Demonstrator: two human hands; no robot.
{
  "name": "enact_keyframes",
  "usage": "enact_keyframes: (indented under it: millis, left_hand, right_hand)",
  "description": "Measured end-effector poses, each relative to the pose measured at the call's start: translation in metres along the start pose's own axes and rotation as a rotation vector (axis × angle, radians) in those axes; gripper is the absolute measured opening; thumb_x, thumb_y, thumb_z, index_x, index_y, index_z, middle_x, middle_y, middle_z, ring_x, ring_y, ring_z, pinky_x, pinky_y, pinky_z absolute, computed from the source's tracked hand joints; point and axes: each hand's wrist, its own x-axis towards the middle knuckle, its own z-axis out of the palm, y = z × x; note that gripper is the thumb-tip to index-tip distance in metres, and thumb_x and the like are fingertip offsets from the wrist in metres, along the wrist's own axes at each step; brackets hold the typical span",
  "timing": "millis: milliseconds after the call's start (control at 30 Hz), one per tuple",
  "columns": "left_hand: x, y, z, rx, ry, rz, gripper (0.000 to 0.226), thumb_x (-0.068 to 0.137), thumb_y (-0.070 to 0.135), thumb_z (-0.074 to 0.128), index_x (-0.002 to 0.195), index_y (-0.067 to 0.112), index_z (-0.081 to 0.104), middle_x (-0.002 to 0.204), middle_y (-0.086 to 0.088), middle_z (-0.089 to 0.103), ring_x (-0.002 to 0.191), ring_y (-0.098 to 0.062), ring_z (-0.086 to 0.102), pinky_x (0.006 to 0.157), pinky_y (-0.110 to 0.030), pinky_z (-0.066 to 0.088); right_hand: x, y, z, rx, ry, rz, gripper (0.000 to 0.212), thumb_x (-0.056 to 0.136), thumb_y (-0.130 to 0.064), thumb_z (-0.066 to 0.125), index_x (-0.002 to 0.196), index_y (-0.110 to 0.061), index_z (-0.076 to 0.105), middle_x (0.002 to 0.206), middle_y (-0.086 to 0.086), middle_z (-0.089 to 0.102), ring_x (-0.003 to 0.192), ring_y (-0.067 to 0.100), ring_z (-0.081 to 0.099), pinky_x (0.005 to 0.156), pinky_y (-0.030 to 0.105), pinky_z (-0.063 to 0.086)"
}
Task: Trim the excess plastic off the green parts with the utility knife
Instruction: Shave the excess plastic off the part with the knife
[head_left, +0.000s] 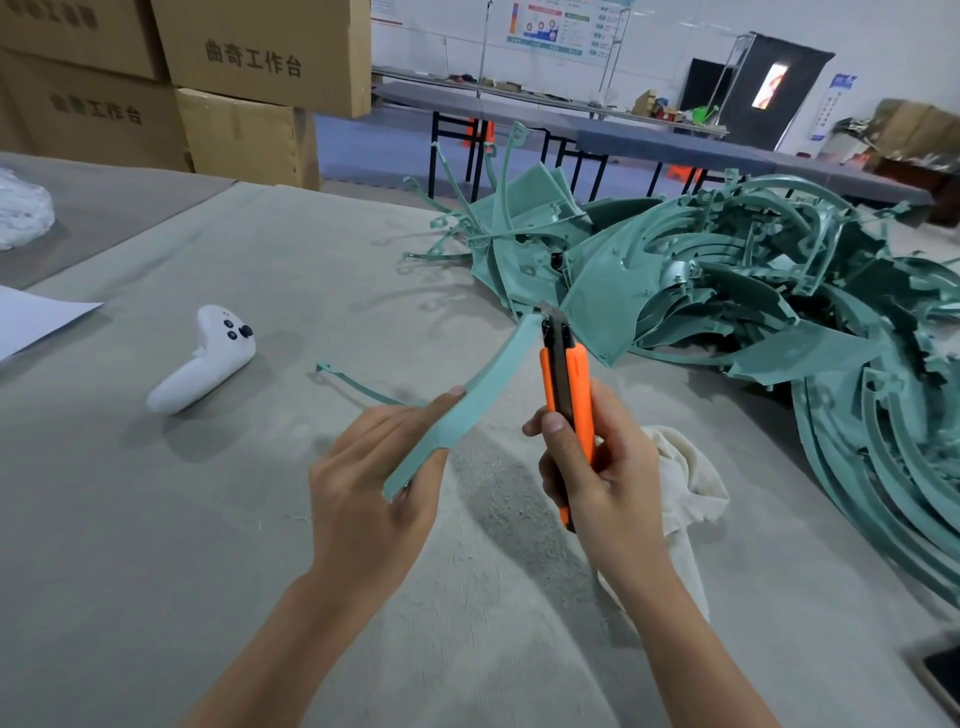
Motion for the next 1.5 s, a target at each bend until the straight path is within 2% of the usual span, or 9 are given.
enact_keyframes:
  millis: [200,333,500,667,867,1033,1200,1333,1500]
  left_hand:
    - [0.000,0.001,0.000,0.006,0.028,-0.002,0.033,0.079,-0.003,0.068,0.103,0.018,0.062,0.091,0.030,0.051,0.088,0.023,0.048,0.079,0.000,0.035]
    - [0.001,0.002,0.001,0.001,0.050,-0.041,0.028,0.083,0.002,0.067,0.100,0.023,0.061,0.096,0.043,0.053,0.084,0.024,0.048,0.077,0.001,0.035]
    - [0.001,0.003,0.001,0.074,0.069,-0.074,0.020,0.087,0.009,0.064,0.100,0.024,0.060,0.091,0.014,0.055,0.084,0.016,0.051,0.079,0.002,0.034]
    - [0.004,0.003,0.000,0.129,0.085,-0.133,0.007,0.090,0.018,0.062,0.095,0.021,0.064,0.083,0.012,0.062,0.079,0.001,0.055,0.077,0.002,0.034]
    - [0.006,0.004,-0.001,0.213,0.071,-0.161,0.015,0.090,0.018,0.061,0.085,0.007,0.071,0.068,0.005,0.060,0.073,-0.011,0.054,0.072,-0.002,0.034]
    - [0.001,0.006,0.001,0.091,0.072,-0.204,0.006,0.091,0.023,0.061,0.090,0.020,0.067,0.072,0.021,0.049,0.072,0.002,0.051,0.071,0.002,0.035]
    - [-0.006,0.005,0.003,0.079,-0.029,-0.274,0.023,0.087,0.019,0.064,0.097,0.036,0.054,0.101,0.007,0.054,0.087,-0.015,0.054,0.079,0.004,0.032]
    - [-0.005,0.004,0.006,0.082,0.054,-0.229,0.011,0.090,0.025,0.062,0.097,0.032,0.057,0.097,0.010,0.057,0.082,-0.003,0.058,0.072,0.002,0.036]
    - [-0.009,-0.003,0.007,0.131,0.019,-0.254,0.025,0.085,0.020,0.064,0.091,0.038,0.049,0.098,0.007,0.053,0.083,-0.016,0.053,0.079,0.004,0.030]
  right_hand:
    - [-0.002,-0.002,0.000,-0.004,-0.012,-0.030,0.008,0.095,-0.032,0.054,0.101,-0.031,0.060,0.076,0.006,0.064,0.045,0.020,0.053,0.042,0.032,0.043]
    - [-0.005,-0.003,0.002,0.004,-0.038,-0.042,0.016,0.094,-0.032,0.055,0.109,-0.031,0.060,0.078,0.005,0.064,0.046,0.020,0.053,0.043,0.028,0.043]
    - [-0.007,-0.002,0.001,-0.013,-0.076,-0.054,0.025,0.096,-0.034,0.055,0.118,-0.022,0.060,0.081,-0.004,0.066,0.049,0.017,0.054,0.044,0.027,0.042]
    - [-0.013,-0.006,0.007,0.010,-0.140,-0.063,0.027,0.097,-0.034,0.055,0.122,-0.025,0.060,0.082,-0.005,0.066,0.050,0.017,0.053,0.042,0.037,0.043]
    - [-0.016,-0.013,0.009,0.133,-0.181,-0.044,0.021,0.097,-0.025,0.056,0.116,-0.019,0.062,0.080,0.003,0.065,0.049,0.012,0.051,0.047,0.022,0.040]
    - [-0.008,-0.009,0.005,0.144,-0.047,0.089,0.010,0.097,-0.017,0.054,0.104,-0.013,0.060,0.079,0.005,0.064,0.046,0.024,0.049,0.041,0.025,0.041]
    - [-0.010,-0.008,0.009,0.142,-0.068,0.094,0.016,0.097,-0.019,0.055,0.112,-0.017,0.060,0.081,0.005,0.065,0.045,0.022,0.050,0.040,0.025,0.040]
    - [-0.016,-0.009,0.014,0.125,-0.084,0.051,0.018,0.096,-0.028,0.055,0.111,-0.020,0.060,0.079,0.004,0.064,0.046,0.018,0.051,0.043,0.024,0.040]
    - [-0.023,-0.013,0.020,0.127,-0.108,0.011,0.017,0.095,-0.030,0.055,0.109,-0.022,0.060,0.079,0.006,0.064,0.046,0.017,0.051,0.046,0.023,0.040]
